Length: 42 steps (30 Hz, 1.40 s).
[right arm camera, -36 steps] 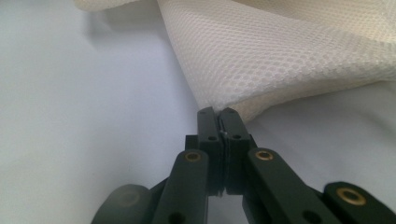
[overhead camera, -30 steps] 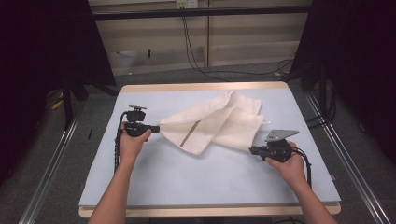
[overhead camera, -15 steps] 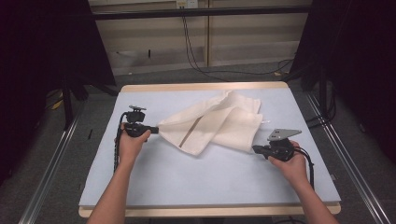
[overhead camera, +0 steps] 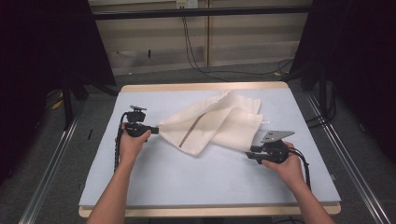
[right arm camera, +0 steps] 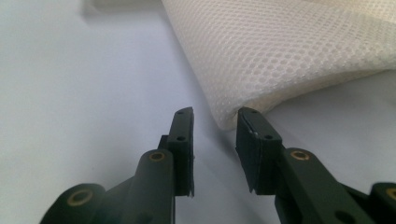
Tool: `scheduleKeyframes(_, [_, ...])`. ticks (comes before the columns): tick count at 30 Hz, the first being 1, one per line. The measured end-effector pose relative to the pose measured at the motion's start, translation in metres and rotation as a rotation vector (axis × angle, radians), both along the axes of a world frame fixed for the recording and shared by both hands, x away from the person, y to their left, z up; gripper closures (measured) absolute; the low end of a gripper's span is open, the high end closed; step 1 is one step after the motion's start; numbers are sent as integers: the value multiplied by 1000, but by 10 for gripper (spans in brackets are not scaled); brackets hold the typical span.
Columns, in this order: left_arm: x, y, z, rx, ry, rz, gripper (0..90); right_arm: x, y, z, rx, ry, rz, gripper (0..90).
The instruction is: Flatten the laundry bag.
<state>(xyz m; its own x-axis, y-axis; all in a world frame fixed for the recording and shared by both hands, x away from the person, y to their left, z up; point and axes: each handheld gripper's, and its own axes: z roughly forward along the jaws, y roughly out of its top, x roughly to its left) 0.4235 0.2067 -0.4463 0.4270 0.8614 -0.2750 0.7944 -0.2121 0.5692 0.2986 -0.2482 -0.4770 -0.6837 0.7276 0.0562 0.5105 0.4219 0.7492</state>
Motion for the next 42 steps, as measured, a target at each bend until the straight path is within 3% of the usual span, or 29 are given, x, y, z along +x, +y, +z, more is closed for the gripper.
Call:
scheduleKeyframes(4, [4, 0, -1, 7, 3, 4, 832, 2, -1, 1, 14, -10, -19, 719])
scheduleKeyframes(6, [5, 1, -2, 6, 4, 5, 830, 3, -2, 1, 19, -23, -24, 796])
scheduleKeyframes(11, [6, 2, -2, 15, -2, 15, 799, 4, -2, 2, 25, -26, -17, 841])
scheduleKeyframes(22, [5, 5, -1, 14, 10, 17, 719, 5, -1, 2, 21, -16, -18, 848])
scheduleKeyframes(27, [1, 7, 0, 5, -6, 25, 645, 5, -1, 1, 20, -9, -15, 848])
scheduleKeyframes(32, [-1, 9, 1, 1, -7, 24, 627, 4, 0, 2, 14, -13, -20, 848])
scheduleKeyframes(42, [-6, 4, 2, 10, -3, -11, 576, 4, 0, 2, 11, -20, -20, 848])
